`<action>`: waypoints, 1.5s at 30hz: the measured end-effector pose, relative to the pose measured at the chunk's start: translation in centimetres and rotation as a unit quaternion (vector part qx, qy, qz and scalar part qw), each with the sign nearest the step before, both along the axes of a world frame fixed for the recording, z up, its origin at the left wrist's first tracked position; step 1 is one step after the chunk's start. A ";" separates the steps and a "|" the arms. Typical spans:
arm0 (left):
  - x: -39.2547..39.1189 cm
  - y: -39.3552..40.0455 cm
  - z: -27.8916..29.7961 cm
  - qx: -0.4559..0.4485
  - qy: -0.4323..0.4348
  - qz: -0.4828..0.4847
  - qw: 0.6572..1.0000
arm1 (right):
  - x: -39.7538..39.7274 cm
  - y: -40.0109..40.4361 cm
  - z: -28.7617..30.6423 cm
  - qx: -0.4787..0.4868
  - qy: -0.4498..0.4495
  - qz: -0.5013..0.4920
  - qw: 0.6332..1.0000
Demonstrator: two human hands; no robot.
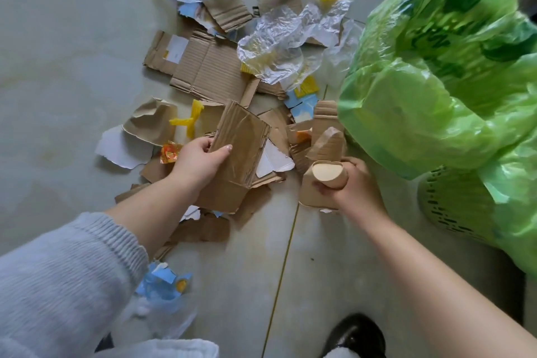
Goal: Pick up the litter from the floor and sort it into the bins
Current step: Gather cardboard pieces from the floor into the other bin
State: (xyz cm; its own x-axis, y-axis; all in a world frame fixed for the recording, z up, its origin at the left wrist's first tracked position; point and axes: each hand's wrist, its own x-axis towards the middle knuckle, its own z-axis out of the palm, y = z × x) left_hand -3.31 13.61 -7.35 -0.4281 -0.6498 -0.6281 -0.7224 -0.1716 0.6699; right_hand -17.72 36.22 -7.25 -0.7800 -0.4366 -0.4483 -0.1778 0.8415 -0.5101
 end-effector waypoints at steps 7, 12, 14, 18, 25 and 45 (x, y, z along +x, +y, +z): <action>-1.8 1.6 -1.0 -0.087 -0.060 0.025 0.994 | -0.1 0.9 -2.0 0.028 -0.008 -0.015 0.999; -2.1 2.0 -1.6 -0.073 -0.057 0.069 0.993 | 0.3 0.5 -2.6 0.023 0.010 -0.012 1.000; -2.5 2.3 -1.9 -0.048 -0.057 0.098 0.992 | 0.2 0.3 -2.7 0.019 0.002 -0.015 1.000; -3.0 2.7 -2.1 -0.011 -0.058 0.137 0.989 | 0.2 0.1 -2.8 0.017 -0.012 -0.012 1.000; -2.0 2.6 -1.7 -0.010 -0.028 0.157 0.987 | 0.9 0.3 -2.0 -0.022 -0.003 -0.013 1.000; -0.2 7.0 19.0 -0.086 0.211 0.140 0.964 | 5.7 7.1 18.3 -0.227 0.066 -0.033 0.971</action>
State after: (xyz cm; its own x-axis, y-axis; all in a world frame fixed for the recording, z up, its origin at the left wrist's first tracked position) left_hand -3.56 20.56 11.65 -0.4143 -0.8558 -0.3096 -0.3210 -0.1809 0.9296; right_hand -12.03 43.31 11.03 -0.8502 -0.5136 -0.1156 -0.2200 0.5462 -0.8083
